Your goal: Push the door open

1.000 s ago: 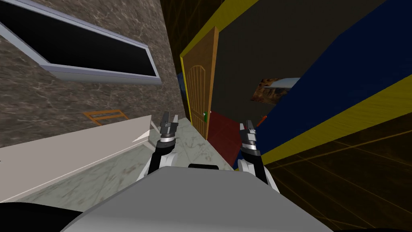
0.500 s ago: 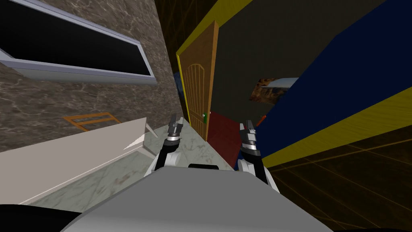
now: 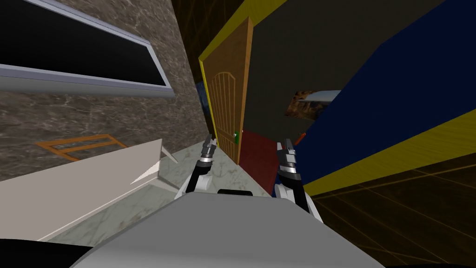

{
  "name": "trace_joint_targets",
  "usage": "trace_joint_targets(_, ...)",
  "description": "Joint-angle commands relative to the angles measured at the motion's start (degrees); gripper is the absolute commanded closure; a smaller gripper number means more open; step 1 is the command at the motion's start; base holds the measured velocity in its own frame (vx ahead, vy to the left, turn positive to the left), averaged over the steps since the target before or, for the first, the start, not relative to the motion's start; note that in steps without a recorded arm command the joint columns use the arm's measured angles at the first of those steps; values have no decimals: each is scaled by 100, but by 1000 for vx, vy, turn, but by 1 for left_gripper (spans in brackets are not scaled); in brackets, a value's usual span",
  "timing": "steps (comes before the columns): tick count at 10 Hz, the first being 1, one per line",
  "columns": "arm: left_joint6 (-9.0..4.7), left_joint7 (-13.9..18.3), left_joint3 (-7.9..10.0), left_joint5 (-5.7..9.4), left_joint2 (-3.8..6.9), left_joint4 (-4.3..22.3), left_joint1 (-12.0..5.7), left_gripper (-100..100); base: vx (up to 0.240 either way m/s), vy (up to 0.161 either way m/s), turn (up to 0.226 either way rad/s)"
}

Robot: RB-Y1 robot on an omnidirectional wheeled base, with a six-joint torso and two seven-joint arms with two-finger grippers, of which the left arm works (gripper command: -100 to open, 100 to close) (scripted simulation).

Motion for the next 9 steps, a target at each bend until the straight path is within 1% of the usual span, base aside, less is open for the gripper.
trace_joint_targets(1, 137, 19, -100, -20, -5, 207, -125, -100, 96, 87, -124)
trace_joint_targets(9, 555, 223, -522, -64, 49, 1379, -659, -100, 78, 110, -118)
